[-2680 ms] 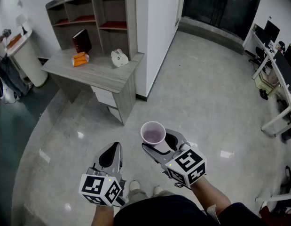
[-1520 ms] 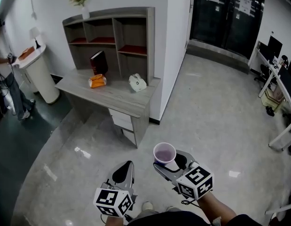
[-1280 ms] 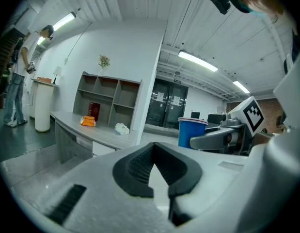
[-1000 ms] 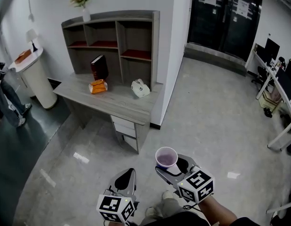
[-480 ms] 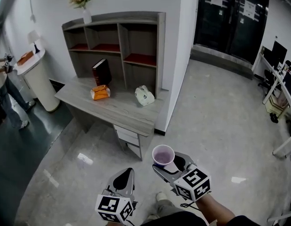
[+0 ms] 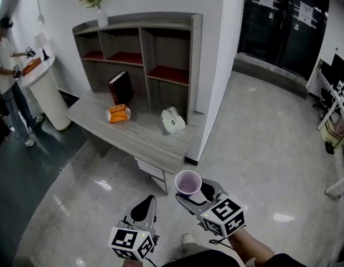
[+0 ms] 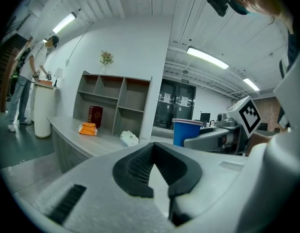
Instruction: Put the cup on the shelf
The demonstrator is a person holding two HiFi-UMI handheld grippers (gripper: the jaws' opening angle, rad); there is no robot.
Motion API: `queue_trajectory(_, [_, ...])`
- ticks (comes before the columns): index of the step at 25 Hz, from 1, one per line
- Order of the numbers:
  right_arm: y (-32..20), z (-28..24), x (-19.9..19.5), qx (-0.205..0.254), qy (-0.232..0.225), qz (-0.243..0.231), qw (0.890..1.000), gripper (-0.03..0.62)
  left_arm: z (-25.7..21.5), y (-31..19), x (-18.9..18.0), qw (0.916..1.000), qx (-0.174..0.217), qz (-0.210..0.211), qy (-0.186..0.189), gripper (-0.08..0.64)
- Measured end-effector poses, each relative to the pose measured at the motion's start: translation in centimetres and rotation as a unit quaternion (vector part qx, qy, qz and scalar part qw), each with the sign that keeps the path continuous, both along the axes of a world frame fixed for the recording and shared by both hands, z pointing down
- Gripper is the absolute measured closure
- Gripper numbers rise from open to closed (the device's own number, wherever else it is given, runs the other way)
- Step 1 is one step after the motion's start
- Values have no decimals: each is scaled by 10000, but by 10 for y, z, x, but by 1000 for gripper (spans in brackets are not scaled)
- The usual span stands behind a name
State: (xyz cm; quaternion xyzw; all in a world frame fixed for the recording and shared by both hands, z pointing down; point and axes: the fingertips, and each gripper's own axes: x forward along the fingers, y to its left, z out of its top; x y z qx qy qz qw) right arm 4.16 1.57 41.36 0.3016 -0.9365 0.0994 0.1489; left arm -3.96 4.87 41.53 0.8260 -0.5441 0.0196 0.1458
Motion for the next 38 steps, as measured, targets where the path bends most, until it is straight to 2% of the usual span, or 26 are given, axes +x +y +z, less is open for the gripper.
queue_trajectory(7, [-31,4,2,-68,-2,-210,9998,324,1,-26,3,9999,-93,-121,-25,561])
queue_trajectory(14, [-54,9,5,5,10,-467,9989,324,3,-51,6,9992,-22,-389,-84,561])
queue_trajectory(24, [-82,2,0,64,-77,-509,9987,324,-2,-73,-1,9982,8,-556,-240,561])
queue_trajectory(33, [-117,-2,-14,184,-44,-336,9993,324,0,-115,-13,9991,82,-342,-247,561])
queue_trajectory(38, [-151,-11,-35,229,-37,-189,9996,324,-7,-148,-35,9993,142,-183,-291,561])
